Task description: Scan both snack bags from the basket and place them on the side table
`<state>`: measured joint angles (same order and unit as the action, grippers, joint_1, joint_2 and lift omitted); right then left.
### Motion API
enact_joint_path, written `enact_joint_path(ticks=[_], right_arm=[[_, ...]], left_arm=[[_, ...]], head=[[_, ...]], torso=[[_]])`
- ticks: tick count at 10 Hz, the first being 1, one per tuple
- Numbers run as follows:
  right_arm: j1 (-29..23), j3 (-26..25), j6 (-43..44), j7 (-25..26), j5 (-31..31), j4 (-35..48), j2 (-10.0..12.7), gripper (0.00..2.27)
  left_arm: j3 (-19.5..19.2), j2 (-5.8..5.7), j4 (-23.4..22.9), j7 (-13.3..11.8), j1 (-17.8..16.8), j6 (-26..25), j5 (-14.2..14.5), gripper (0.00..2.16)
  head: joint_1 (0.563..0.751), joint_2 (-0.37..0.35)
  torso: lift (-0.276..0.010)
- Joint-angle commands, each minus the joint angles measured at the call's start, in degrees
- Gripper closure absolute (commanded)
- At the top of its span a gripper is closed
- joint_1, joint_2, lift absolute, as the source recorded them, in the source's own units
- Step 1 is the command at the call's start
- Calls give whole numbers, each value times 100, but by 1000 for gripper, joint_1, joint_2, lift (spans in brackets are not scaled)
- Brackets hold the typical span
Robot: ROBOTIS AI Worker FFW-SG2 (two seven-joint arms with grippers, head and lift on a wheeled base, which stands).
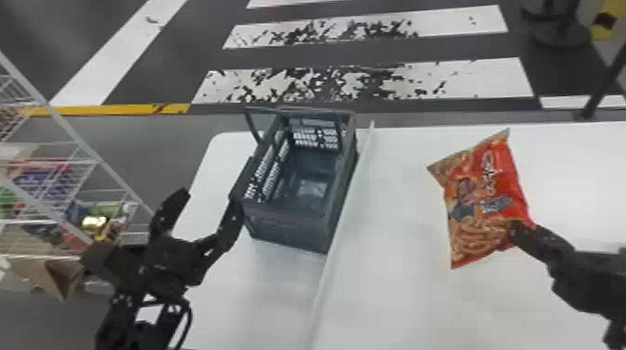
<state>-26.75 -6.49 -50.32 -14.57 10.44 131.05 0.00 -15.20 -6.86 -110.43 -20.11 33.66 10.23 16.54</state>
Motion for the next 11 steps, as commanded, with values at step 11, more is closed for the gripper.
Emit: enact_joint_path(ticks=[11], right_arm=[[311, 3857, 26, 1387, -8119, -2426, -641, 1912]], left_arm=[[8, -122, 127, -2, -70, -18, 95, 87]], head=[[695, 189]], torso=[[-75]])
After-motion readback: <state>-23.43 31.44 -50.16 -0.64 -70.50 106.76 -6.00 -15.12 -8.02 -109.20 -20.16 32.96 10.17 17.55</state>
